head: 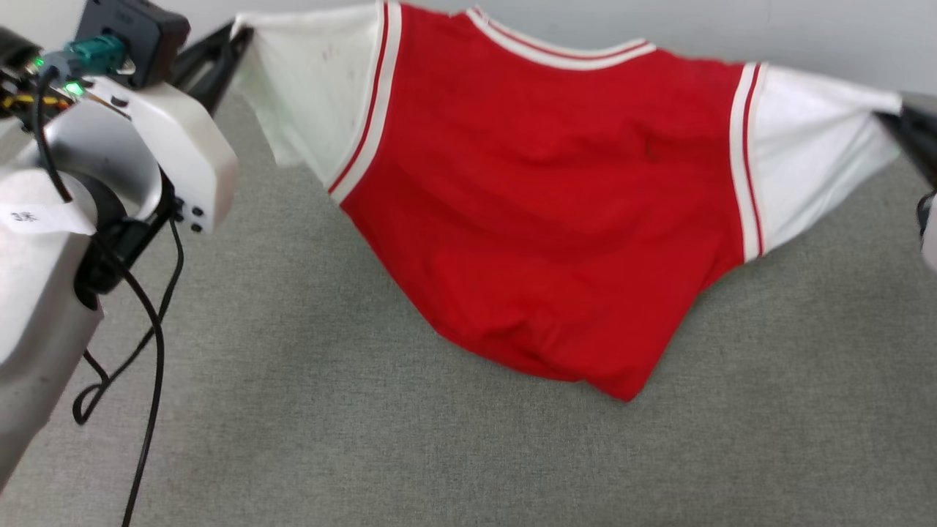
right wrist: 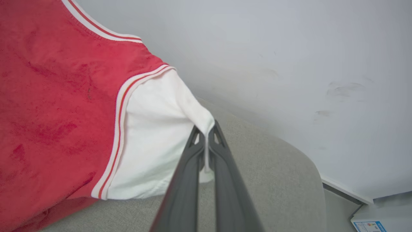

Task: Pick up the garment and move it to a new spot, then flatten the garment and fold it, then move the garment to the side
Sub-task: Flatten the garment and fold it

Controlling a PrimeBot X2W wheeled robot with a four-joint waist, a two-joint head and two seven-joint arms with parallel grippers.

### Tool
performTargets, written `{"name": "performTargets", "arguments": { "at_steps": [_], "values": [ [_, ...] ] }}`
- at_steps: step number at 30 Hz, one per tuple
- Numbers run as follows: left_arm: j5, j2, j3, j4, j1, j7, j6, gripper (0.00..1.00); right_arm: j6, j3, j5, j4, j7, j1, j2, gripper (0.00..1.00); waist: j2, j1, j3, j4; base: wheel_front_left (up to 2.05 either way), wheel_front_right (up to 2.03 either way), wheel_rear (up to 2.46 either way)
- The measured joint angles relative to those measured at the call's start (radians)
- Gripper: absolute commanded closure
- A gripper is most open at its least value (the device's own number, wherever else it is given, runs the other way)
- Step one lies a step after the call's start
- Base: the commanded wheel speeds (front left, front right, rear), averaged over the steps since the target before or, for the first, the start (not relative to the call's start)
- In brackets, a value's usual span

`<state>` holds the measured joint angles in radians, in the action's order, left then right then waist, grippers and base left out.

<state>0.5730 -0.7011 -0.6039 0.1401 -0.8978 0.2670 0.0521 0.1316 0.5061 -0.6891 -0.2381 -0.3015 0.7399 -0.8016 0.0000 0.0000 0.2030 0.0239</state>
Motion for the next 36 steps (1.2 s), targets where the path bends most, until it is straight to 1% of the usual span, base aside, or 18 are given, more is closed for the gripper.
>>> {"name": "performTargets", "arguments": {
  "at_steps": [4,9,15,19,22,23,25,29,30,31,36],
  "values": [
    [-0.024,-0.006,0.019,-0.052,-0.037,-0.026,-0.018,1.00,0.000,-0.083,0.033,0.048,0.038,0.023,0.015,1.00,0.0000,0.0000,-0.031,0.000,0.00,0.00,0.00],
    [-0.034,-0.010,0.037,-0.102,-0.093,-0.039,-0.026,1.00,0.000,-0.188,0.077,0.109,0.059,0.052,0.050,1.00,0.0000,0.0000,-0.052,-0.001,0.00,0.00,0.00],
    [-0.046,-0.004,0.065,-0.122,-0.178,-0.052,-0.034,1.00,0.000,-0.265,0.116,0.181,0.042,0.091,0.084,1.00,0.0000,0.0000,-0.067,-0.001,0.00,0.00,0.00],
    [-0.051,0.020,0.068,-0.113,-0.240,-0.056,-0.033,1.00,0.000,-0.293,0.138,0.215,0.008,0.137,0.100,1.00,0.0000,-0.0001,-0.057,-0.001,0.00,0.00,0.00],
    [-0.050,0.032,0.069,-0.104,-0.271,-0.052,-0.029,1.00,0.000,-0.290,0.151,0.223,-0.006,0.167,0.103,1.00,0.0000,0.0000,-0.043,-0.001,0.00,0.00,0.00],
    [-0.052,0.048,0.069,-0.090,-0.310,-0.050,-0.026,1.00,0.000,-0.286,0.162,0.221,-0.018,0.209,0.107,1.00,0.0000,-0.0001,-0.024,-0.001,0.00,0.00,0.00],
    [-0.063,0.060,0.068,-0.074,-0.358,-0.049,-0.025,1.00,0.000,-0.274,0.174,0.210,-0.032,0.267,0.108,1.00,0.0000,0.0000,0.001,0.000,0.00,0.00,0.00],
    [-0.080,0.099,0.067,-0.012,-0.477,-0.050,-0.008,1.00,0.000,-0.236,0.202,0.159,-0.046,0.409,0.106,1.00,0.0000,0.0000,0.069,0.000,0.00,0.00,0.00],
    [-0.080,0.099,0.067,-0.012,-0.477,-0.050,-0.008,1.00,0.000,-0.236,0.202,0.159,-0.046,0.409,0.106,1.00,0.0000,0.0000,0.069,0.000,0.00,0.00,0.00],
    [-0.086,0.116,0.071,0.037,-0.545,-0.055,-0.002,1.00,0.000,-0.221,0.214,0.119,-0.044,0.496,0.112,1.00,0.0000,0.0001,0.109,-0.001,0.00,0.00,0.00],
    [-0.116,0.151,0.075,0.149,-0.712,-0.086,0.013,1.00,0.000,-0.165,0.244,0.012,-0.022,0.696,0.132,1.00,0.0000,0.0001,0.212,-0.003,0.00,0.00,0.00]
  ]
}}
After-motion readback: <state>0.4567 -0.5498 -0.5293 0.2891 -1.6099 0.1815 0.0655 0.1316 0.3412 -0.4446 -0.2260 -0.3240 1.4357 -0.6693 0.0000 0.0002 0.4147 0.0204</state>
